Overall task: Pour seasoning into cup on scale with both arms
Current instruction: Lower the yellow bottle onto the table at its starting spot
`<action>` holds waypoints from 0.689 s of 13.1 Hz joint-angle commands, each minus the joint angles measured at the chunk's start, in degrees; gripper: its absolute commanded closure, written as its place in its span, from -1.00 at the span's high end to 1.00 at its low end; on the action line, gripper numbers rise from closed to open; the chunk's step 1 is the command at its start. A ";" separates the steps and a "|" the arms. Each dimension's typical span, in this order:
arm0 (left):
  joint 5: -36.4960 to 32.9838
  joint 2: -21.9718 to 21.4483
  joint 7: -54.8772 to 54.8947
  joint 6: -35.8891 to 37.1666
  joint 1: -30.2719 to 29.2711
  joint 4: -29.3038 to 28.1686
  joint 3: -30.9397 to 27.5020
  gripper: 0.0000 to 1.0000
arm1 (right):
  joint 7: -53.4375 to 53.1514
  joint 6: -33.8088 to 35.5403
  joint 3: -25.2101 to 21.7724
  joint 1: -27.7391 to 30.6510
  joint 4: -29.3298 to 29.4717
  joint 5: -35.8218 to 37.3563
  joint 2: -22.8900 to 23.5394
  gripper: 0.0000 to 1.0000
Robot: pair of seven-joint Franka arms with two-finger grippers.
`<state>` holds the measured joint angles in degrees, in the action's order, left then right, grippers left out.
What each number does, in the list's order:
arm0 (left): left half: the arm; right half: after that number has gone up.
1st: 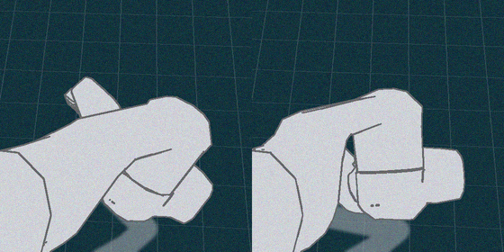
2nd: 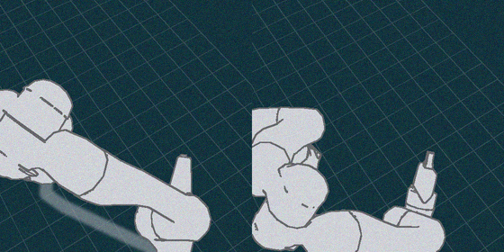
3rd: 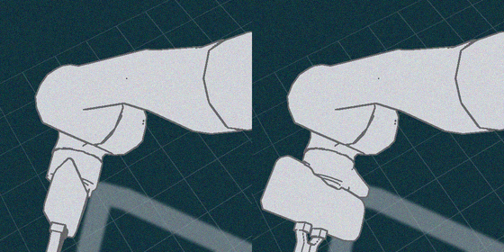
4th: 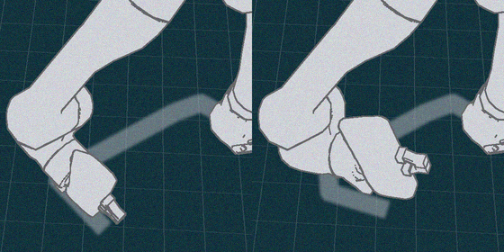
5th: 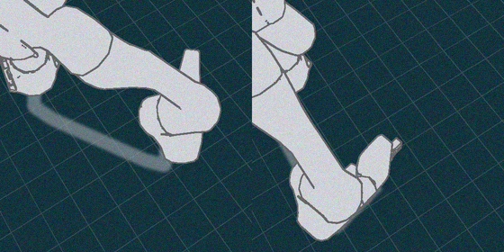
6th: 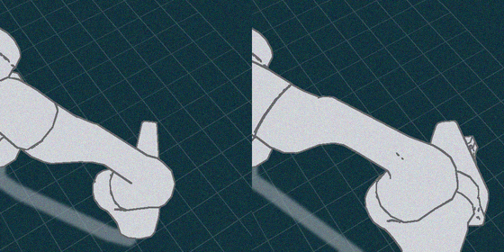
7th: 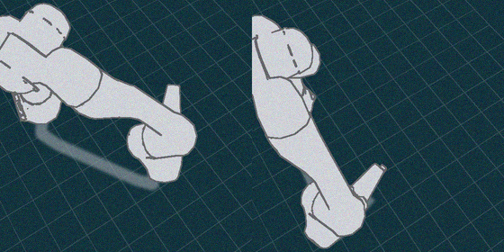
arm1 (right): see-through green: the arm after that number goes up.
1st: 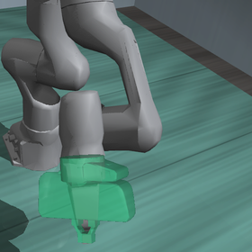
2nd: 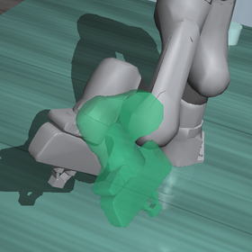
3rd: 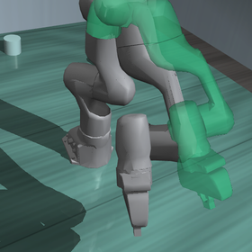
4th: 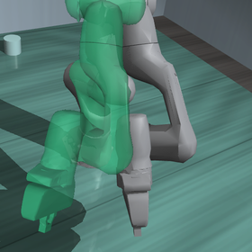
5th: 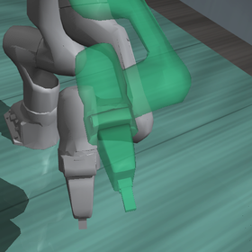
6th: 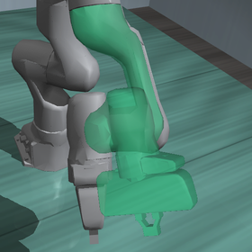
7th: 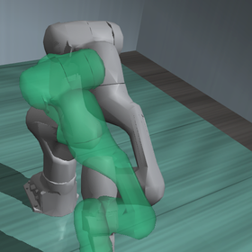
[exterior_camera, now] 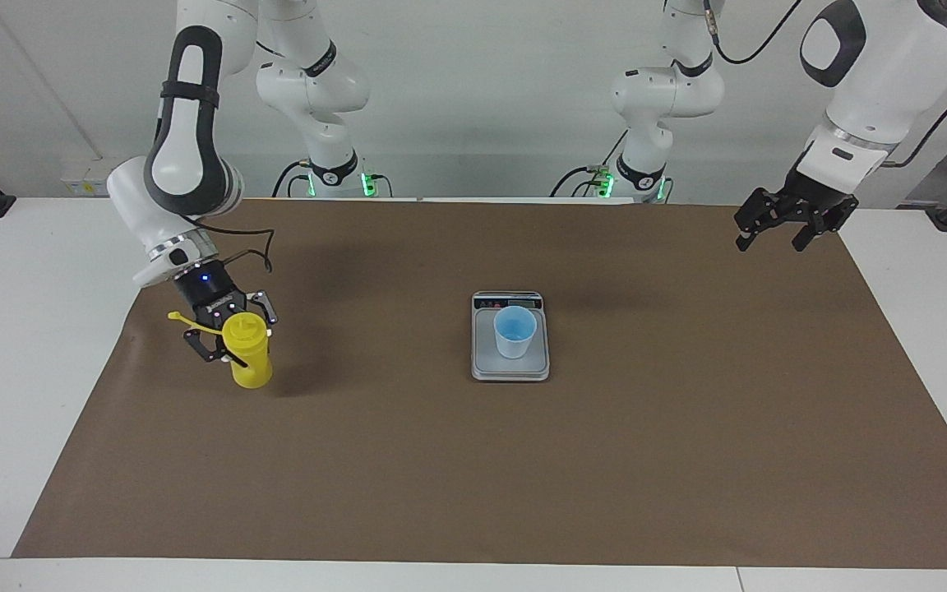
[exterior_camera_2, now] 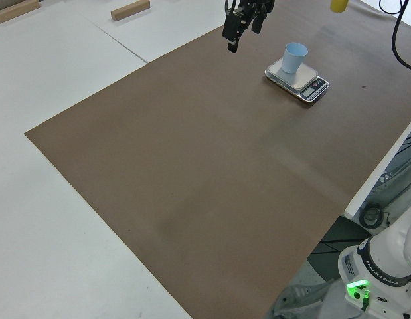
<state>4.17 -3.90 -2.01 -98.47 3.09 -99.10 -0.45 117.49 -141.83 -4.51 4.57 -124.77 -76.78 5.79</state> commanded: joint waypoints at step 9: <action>0.49 -0.50 -0.19 0.30 -0.37 -0.56 0.01 1.00 | 12.58 11.92 0.64 8.79 -0.30 -8.65 5.46 -0.60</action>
<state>4.17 -3.90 -2.01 -98.47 3.09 -99.10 -0.45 127.01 -131.97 -4.49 11.56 -125.48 -82.90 10.45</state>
